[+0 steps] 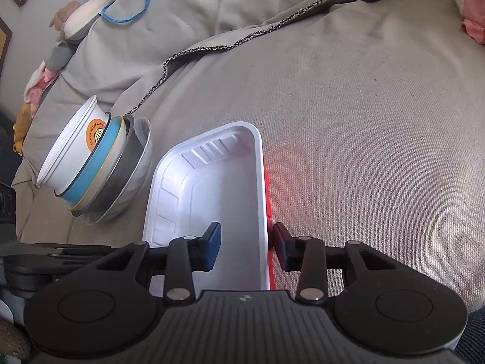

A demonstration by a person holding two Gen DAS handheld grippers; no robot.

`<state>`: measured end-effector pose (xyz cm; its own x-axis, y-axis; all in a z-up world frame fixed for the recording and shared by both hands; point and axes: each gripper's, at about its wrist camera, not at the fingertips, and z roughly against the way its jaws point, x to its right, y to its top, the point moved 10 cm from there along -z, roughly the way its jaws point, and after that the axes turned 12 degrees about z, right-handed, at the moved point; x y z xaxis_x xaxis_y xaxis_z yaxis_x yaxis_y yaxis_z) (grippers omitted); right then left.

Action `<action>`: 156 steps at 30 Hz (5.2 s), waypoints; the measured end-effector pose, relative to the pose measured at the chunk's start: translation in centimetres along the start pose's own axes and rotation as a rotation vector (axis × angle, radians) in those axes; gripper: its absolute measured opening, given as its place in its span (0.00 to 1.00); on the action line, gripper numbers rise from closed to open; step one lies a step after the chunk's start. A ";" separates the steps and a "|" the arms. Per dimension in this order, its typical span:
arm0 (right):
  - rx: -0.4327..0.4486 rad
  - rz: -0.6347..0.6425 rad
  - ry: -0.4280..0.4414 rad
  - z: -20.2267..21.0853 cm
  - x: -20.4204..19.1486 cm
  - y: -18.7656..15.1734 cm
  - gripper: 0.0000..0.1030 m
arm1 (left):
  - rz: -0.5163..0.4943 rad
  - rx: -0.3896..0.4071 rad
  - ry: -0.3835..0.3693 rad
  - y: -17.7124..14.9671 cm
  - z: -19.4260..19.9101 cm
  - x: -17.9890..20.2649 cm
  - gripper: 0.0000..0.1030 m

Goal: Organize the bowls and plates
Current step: 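Lift the red-and-white tray with both tools toward the bowl stack, then lower the tray onto the white bowl at the top of the stack, then open both tools and pull them back from the tray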

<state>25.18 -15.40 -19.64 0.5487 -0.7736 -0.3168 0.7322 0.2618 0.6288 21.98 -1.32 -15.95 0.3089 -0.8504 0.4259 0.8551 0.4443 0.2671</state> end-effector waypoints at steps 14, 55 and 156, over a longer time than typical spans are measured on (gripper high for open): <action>-0.012 -0.056 0.006 0.5 0.2 -0.1 0.37 | -0.074 0.082 0.017 1.2 0.2 0.9 0.22; 0.070 0.261 -0.044 -4.9 -20.9 13.3 0.38 | 0.214 0.413 -0.187 13.0 14.5 -13.7 0.21; -0.021 0.238 -0.041 4.0 -20.5 -1.8 0.53 | -0.021 0.345 0.112 -3.1 19.0 -8.2 0.13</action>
<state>11.02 -2.27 -11.44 0.6902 -0.7114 -0.1324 0.5926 0.4508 0.6675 8.92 9.64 -3.79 0.3530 -0.8775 0.3247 0.6767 0.4791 0.5591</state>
